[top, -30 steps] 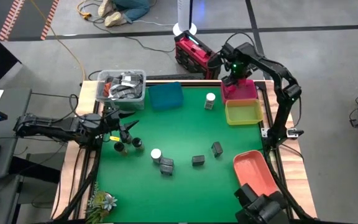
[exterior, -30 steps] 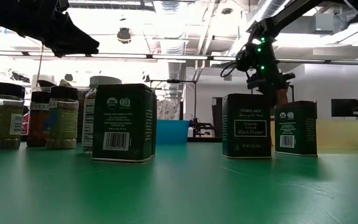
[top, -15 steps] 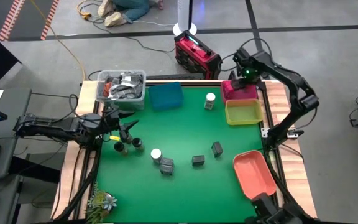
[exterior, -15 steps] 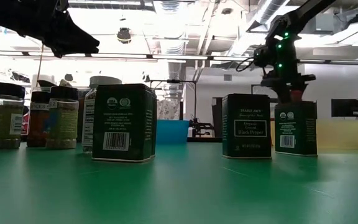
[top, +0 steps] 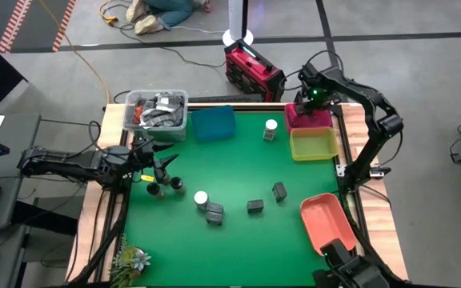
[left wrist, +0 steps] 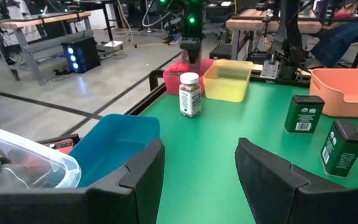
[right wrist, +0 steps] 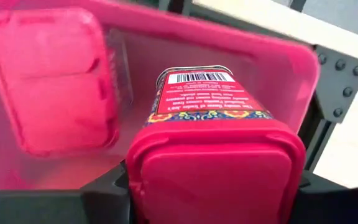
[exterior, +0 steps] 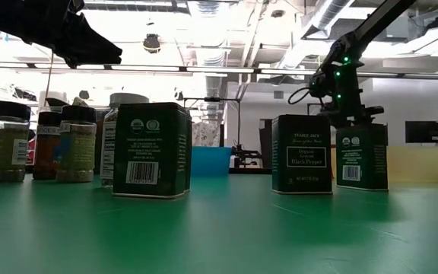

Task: Sort spices by type
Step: Put the red seasoning from the top middle into the red bin

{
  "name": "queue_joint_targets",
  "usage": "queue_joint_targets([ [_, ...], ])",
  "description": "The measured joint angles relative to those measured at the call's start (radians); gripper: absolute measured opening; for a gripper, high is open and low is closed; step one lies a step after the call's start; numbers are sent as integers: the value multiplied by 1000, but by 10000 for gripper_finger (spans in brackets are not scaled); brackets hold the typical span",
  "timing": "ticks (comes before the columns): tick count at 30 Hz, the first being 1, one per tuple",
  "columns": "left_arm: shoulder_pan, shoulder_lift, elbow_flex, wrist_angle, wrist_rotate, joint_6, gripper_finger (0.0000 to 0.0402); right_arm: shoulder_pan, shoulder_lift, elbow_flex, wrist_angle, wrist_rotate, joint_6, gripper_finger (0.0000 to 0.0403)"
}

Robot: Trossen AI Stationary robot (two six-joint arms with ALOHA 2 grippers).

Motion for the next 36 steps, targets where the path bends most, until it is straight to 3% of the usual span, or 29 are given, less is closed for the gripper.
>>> queue_joint_targets([
  [12, 0, 0, 0, 6, 0, 8, 188, -1, 2, 0, -5, 5, 0, 262],
  [36, 0, 0, 0, 25, 1, 19, 188, 7, 2, 0, -32, 6, -51, 266],
])
